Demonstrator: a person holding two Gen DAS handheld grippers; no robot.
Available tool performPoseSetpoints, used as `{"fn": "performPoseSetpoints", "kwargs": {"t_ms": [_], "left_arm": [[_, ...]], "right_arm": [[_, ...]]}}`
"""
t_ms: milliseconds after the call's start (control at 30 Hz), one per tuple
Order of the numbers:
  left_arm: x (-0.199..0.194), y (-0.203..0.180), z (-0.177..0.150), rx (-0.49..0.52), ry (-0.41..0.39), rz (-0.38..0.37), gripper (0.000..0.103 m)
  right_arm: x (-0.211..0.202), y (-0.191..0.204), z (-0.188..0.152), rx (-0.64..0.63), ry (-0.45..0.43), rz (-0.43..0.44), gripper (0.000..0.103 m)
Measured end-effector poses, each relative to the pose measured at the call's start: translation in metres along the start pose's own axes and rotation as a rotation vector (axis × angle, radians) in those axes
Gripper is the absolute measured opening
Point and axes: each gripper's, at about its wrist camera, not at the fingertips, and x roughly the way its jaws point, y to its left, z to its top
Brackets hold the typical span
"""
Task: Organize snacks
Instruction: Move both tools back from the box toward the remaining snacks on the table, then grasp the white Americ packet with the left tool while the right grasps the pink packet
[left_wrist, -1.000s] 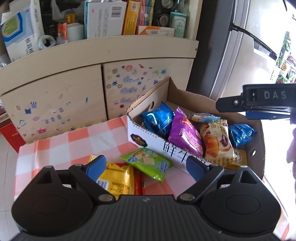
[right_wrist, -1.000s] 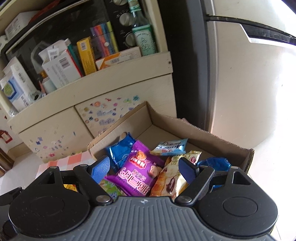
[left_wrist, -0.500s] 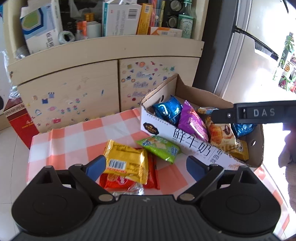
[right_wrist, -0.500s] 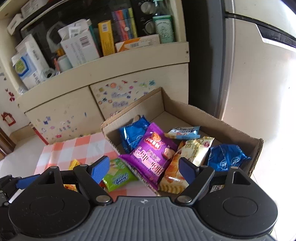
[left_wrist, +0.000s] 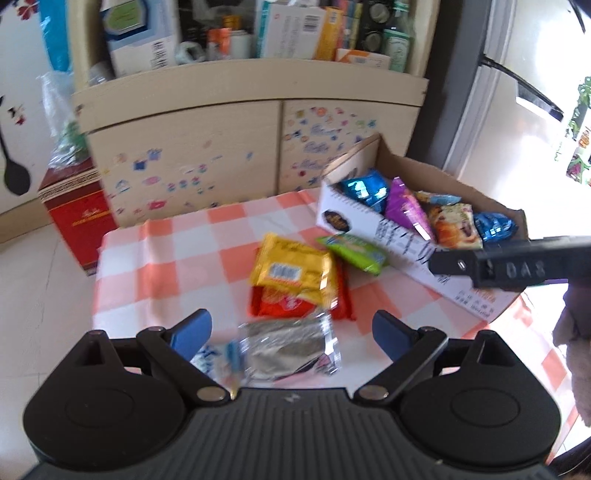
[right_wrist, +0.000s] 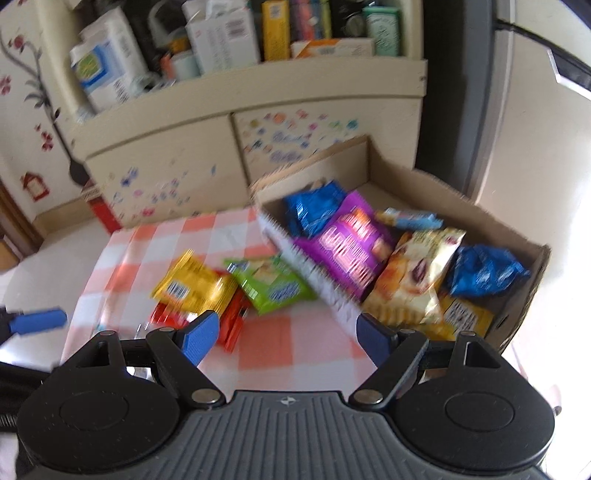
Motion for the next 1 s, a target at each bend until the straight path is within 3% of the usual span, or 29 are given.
{"fn": "performPoseSetpoints", "kwargs": {"t_ms": [567,733,1000], "left_arm": [[0.014,0.075,-0.038,-0.122,0.093,0.150,0.094],[0.026,0.080,-0.047,-0.110,0.111,0.155,0.094],[0.039,0.073,-0.049,-0.042,0.091,0.090,0.094]], "right_arm": [[0.012,0.065,-0.051,-0.182,0.130,0.135,0.086],[0.017,0.085,-0.068,-0.242,0.169,0.172,0.086],[0.026,0.115,-0.094,-0.362,0.233,0.218,0.086]]}}
